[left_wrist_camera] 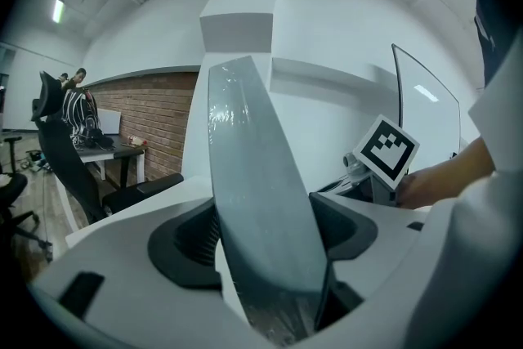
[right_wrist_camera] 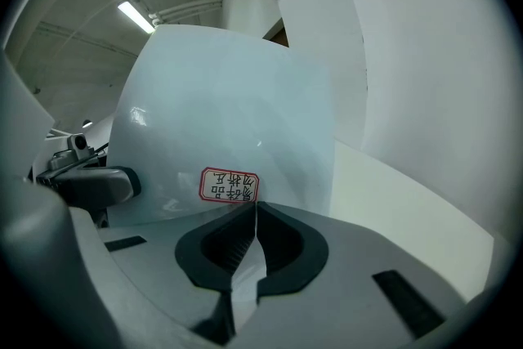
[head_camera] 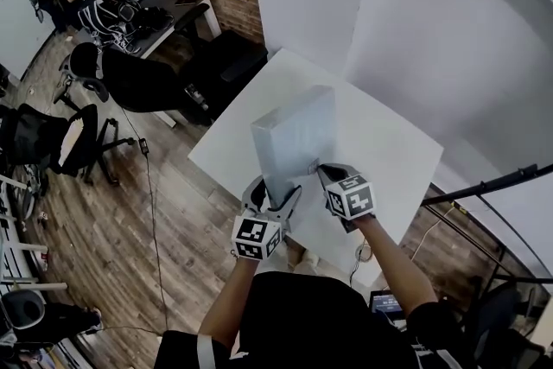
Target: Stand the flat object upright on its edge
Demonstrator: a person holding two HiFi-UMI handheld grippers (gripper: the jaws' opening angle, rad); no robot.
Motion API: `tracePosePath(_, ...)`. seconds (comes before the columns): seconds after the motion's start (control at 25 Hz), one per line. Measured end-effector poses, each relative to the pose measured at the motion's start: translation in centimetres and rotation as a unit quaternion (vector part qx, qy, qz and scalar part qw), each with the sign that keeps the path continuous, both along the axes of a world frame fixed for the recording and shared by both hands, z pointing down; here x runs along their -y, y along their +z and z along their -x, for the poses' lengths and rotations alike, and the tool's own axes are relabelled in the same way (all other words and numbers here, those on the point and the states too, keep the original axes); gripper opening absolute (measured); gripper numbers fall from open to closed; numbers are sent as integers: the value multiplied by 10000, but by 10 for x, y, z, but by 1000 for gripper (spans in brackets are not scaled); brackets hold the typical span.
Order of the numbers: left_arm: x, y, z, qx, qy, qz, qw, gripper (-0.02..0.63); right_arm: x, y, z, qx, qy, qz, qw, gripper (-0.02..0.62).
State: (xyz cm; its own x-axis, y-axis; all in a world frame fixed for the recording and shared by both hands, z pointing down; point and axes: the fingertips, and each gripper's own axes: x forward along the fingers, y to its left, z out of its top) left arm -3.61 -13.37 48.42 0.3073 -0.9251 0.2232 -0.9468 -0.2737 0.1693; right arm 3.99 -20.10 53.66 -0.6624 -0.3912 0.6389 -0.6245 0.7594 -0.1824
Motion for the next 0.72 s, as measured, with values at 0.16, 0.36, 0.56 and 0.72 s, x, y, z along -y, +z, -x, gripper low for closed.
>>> tracePosePath(0.16, 12, 1, 2, 24, 38, -10, 10000, 347, 13, -1, 1, 35, 104, 0, 9999, 43)
tracePosePath(0.36, 24, 2, 5, 242, 84, -129, 9996, 347, 26, -1, 5, 71, 224, -58, 9997, 43)
tracePosePath(0.56, 36, 4, 6, 493, 103, -320, 9982, 348, 41, 0, 8, 87, 358, -99, 9993, 43)
tracePosePath(0.72, 46, 6, 9, 446, 110, -326, 9984, 348, 51, 1, 10, 98, 422, -153, 9989, 43)
